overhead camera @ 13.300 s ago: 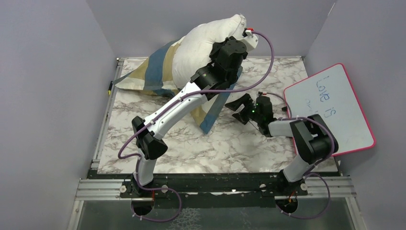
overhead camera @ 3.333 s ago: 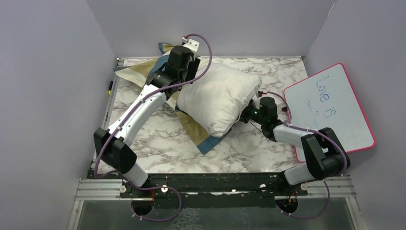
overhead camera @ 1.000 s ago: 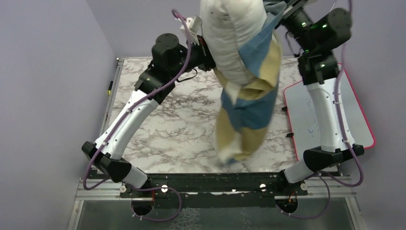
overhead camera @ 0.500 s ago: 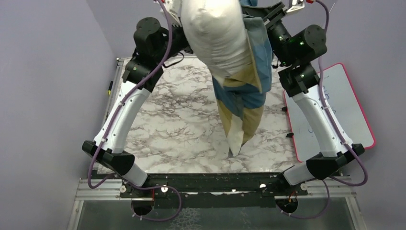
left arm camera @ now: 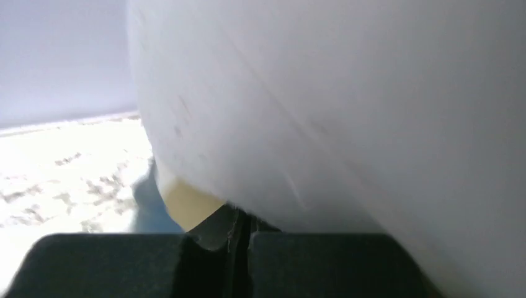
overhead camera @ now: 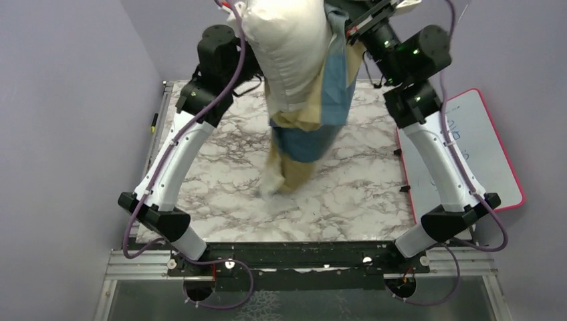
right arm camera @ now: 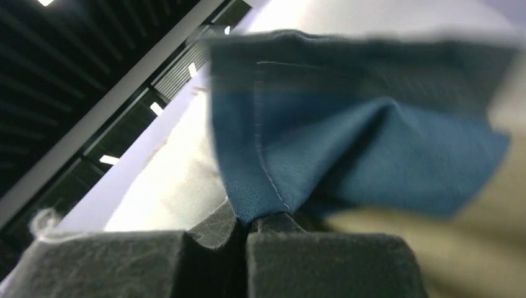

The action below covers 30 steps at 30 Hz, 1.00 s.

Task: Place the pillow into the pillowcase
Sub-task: Stuff the pillow into the pillowcase.

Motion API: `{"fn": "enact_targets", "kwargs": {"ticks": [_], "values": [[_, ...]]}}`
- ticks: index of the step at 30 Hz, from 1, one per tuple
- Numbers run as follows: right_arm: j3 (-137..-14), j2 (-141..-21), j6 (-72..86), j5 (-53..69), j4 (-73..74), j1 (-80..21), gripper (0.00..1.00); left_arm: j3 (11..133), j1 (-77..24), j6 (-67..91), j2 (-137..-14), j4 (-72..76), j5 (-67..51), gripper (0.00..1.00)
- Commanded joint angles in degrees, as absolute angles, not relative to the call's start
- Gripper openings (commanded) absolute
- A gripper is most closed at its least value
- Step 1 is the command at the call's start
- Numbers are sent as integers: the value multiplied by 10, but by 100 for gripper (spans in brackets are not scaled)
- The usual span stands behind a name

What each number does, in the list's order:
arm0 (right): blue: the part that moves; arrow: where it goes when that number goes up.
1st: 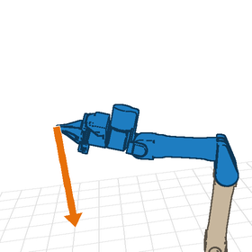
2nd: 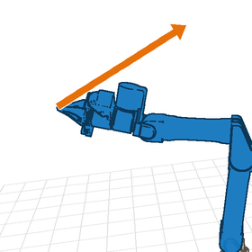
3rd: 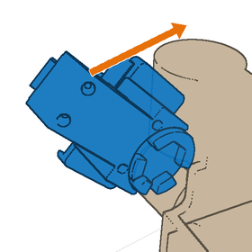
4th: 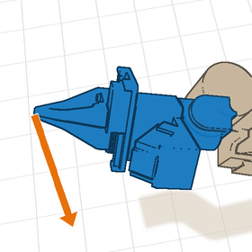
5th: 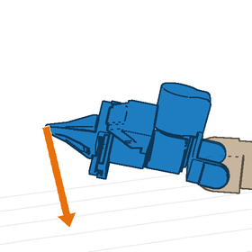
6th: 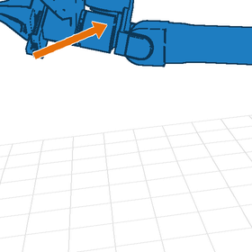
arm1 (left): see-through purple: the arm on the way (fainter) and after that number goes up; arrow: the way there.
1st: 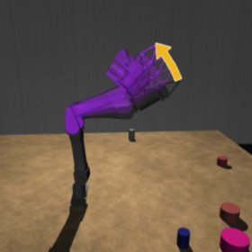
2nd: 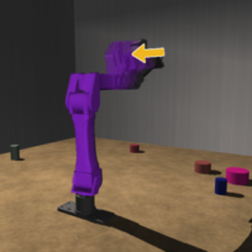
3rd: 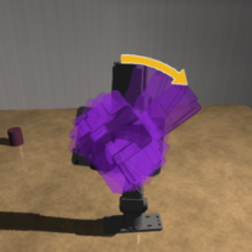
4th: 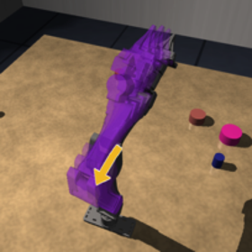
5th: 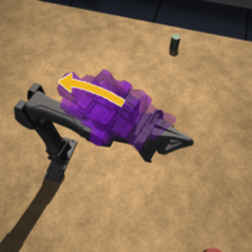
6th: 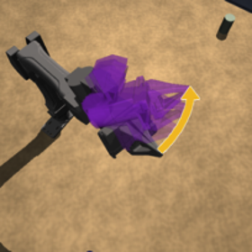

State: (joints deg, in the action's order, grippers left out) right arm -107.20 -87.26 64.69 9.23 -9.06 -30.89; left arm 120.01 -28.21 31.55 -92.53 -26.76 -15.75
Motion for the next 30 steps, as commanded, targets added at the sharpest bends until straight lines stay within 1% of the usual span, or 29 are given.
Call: {"fn": "enact_targets", "kwargs": {"ticks": [1, 2, 3, 4, 5, 7, 8, 9, 11, 12, 13, 14, 15, 16, 19, 20, 24, 26, 28, 30], "values": [[-1262, -948, 664, 121, -2, -240, 0, 1015, -444, 320, -791, -28, -137, 0], [-1275, -960, 697, 153, -6, -204, 0, 955, -448, 333, -766, 8, -130, 0], [-1274, -957, 712, 186, -14, -194, 0, 938, -439, 324, -762, 6, -101, 0], [-1261, -944, 708, 213, -24, -198, 0, 958, -421, 293, -775, -24, -70, 0], [-1235, -922, 685, 235, -37, -231, 0, 1001, -397, 263, -806, -64, -50, 0], [-1138, -865, 638, 241, -91, -317, 0, 1103, -312, 254, -876, -130, -73, 0], [-1100, -849, 623, 228, -125, -342, 0, 1144, -280, 264, -902, -158, -81, 0], [-1096, -850, 616, 212, -133, -348, 0, 1171, -254, 274, -914, -170, -95, 0], [-1165, -885, 575, 154, -82, -337, 0, 1160, -257, 294, -893, -144, -141, 0], [-1213, -913, 554, 126, -27, -328, 0, 1115, -275, 312, -862, -102, -166, 0], [-1264, -941, 562, 129, 4, -307, 0, 1057, -299, 335, -829, -33, -190, 0], [-1294, -960, 580, 158, 18, -288, 0, 994, -324, 354, -800, 26, -197, 0], [-1305, -965, 589, 188, 11, -280, 0, 953, -336, 368, -781, 65, -197, 0], [-1295, -957, 583, 208, -3, -280, 0, 939, -335, 371, -777, 66, -196, 0], [-1199, -892, 574, 206, -58, -289, 0, 995, -314, 304, -804, -33, -144, 0], [-1174, -875, 567, 195, -61, -289, 0, 1006, -308, 289, -814, -44, -142, 0], [-1145, -850, 550, 188, -56, -289, 0, 1014, -286, 260, -831, -39, -141, 0], [-1121, -842, 574, 211, -76, -289, 0, 1019, -266, 257, -840, -43, -117, 0], [-1088, -835, 614, 247, -105, -290, 0, 1027, -243, 257, -849, -43, -115, 0], [-1056, -831, 632, 258, -137, -293, 0, 1032, -235, 255, -851, -36, -124, 0]]}}
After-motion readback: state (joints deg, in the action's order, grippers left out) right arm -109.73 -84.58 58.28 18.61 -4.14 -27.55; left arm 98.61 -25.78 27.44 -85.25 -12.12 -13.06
